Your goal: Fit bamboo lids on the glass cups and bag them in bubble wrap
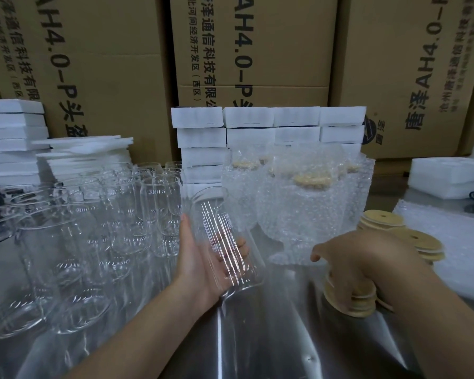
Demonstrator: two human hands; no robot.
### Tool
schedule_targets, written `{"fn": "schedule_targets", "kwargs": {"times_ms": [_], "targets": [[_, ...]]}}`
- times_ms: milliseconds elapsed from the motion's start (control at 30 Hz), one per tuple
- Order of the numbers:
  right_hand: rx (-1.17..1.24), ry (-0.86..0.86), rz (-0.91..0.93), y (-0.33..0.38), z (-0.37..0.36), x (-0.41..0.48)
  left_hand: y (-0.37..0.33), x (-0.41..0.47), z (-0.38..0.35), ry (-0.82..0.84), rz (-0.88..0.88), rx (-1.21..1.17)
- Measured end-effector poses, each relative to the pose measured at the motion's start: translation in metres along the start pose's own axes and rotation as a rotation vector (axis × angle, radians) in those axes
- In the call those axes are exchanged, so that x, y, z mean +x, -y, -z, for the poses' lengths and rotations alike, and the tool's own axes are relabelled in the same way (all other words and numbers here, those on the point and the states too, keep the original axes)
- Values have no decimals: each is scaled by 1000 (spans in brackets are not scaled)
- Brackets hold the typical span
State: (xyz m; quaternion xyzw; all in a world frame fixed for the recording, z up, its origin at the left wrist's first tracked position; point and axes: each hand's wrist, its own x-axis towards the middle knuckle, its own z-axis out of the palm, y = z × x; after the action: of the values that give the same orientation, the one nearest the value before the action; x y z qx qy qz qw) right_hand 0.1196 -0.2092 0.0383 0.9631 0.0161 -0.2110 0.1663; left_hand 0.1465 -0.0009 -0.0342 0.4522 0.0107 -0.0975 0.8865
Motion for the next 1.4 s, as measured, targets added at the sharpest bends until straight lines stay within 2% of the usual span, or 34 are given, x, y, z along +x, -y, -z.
{"fn": "schedule_targets", "kwargs": {"times_ms": [133,300,367,433,600,667,733,800,967,1200,1400], "targets": [[59,-50,20,2,1,-3,0,0,0,3,-7,2],[278,-146,79,6,6,-11,-1,-2,-4,25,-39,34],[389,-245,125,7,8,-11,0,-2,-4,25,-74,75],[541,-452,157,11,10,-9,0,-1,-6,25,-131,133],[942,-1189,140,25,11,0,4,-4,-10,77,-234,273],[1105,-1333,214,27,10,1,6,-7,-12,103,-261,345],[1238,-1404,287,29,9,0,8,-10,-13,123,-277,382],[1357,-1401,343,32,8,1,9,-10,-14,142,-290,399],[1589,-1172,583,45,5,6,11,-10,-11,192,-302,425],[1479,-1086,836,58,0,5,11,-11,-10,253,-321,500],[1484,-1069,881,60,-2,6,11,-14,-11,258,-340,503]]}}
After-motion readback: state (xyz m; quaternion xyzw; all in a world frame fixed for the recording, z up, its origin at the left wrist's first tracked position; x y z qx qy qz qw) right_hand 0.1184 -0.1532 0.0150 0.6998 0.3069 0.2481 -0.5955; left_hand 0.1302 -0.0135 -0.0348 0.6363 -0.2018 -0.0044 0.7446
